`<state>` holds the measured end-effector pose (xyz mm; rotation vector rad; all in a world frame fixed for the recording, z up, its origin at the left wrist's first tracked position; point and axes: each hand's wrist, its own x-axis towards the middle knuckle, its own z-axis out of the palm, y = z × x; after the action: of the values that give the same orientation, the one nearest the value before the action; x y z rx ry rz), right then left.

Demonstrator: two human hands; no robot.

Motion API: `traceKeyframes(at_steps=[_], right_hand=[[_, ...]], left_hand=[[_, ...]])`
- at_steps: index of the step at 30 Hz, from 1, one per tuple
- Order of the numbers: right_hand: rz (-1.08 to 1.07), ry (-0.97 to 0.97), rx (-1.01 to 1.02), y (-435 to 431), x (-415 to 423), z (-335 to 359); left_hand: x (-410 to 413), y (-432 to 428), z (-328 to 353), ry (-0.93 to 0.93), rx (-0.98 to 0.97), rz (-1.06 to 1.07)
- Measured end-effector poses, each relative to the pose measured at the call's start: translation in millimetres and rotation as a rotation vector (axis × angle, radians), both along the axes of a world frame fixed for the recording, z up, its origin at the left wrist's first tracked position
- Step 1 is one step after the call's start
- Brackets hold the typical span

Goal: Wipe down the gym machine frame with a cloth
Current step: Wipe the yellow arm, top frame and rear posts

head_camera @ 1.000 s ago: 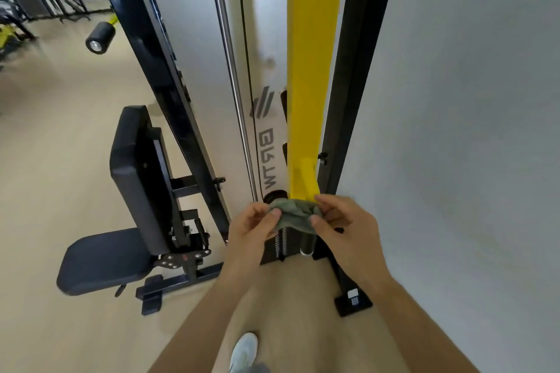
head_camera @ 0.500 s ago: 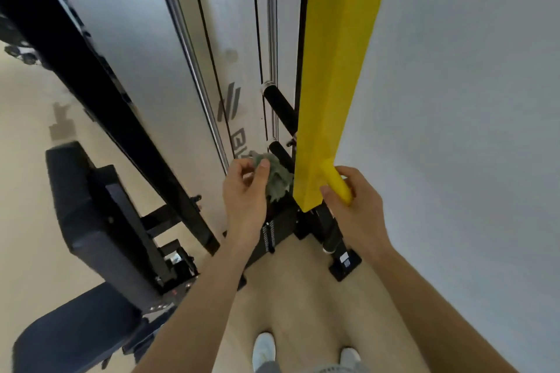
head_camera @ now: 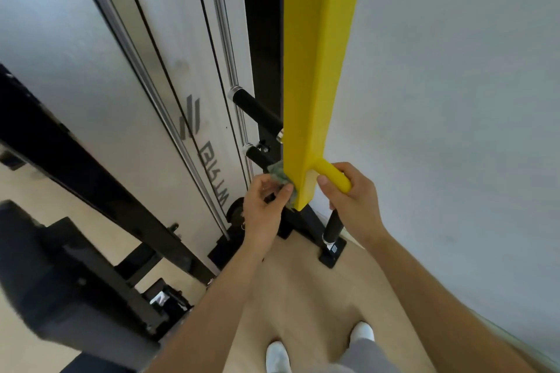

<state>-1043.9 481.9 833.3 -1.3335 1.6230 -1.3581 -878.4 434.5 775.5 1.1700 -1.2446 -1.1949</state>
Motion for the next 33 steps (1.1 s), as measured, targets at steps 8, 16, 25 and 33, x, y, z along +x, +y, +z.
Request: traceKeyframes(at_steps=[8,16,25,33], right_hand=[[0.008,-0.029,-0.018,-7,-4,-2],[0.006,-0.005,-0.020,-11,-5,-6],[0.020,-0.043,-0.021,-17,-18,4],[0.032,-0.070,0.001,-22,-25,5]], left_hand=[[3,-11,12,-0.028,-0.081,-0.019],[5,-20,40,0.063,-0.273,-0.057],[-15,-22,9,-0.052,-0.056,-0.064],[-20,-27,20,-0.106,-0.127,-0.037]])
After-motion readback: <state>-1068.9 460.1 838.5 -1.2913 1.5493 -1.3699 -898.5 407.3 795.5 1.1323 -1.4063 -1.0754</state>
